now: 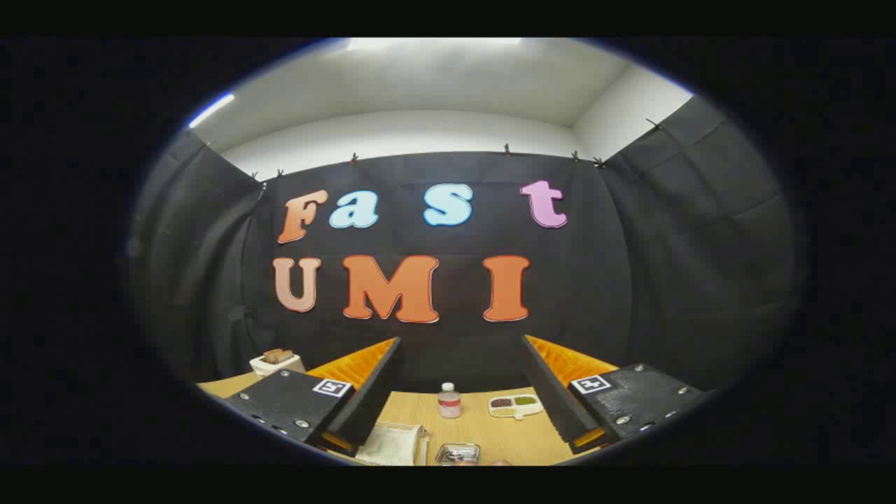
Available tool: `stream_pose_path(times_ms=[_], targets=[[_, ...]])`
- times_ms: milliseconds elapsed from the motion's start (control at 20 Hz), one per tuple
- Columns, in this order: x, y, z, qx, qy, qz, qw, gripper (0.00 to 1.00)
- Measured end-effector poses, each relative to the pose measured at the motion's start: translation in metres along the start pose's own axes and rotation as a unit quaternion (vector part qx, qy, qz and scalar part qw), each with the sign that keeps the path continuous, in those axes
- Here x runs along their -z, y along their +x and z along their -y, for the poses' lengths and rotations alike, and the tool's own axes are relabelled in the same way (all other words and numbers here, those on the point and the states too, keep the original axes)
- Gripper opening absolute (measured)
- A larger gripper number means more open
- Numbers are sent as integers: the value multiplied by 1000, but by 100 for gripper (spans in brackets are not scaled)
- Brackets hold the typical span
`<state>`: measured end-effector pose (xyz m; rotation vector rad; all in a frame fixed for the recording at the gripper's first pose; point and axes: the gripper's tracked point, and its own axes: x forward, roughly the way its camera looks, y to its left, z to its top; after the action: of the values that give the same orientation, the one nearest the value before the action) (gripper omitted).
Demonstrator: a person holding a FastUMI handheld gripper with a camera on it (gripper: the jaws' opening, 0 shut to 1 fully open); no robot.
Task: Take the plate from the dish rack, then take the spoon from the basket and place it into the plate.
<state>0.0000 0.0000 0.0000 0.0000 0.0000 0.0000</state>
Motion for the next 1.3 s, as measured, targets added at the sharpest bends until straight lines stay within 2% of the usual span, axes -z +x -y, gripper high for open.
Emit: stream_pose_path(times_ms=[1000, 1300], targets=[[-1, -6, -5, -2, -1, -9, 1000, 98], [12, 0, -23, -17, 14, -38, 999, 98]])
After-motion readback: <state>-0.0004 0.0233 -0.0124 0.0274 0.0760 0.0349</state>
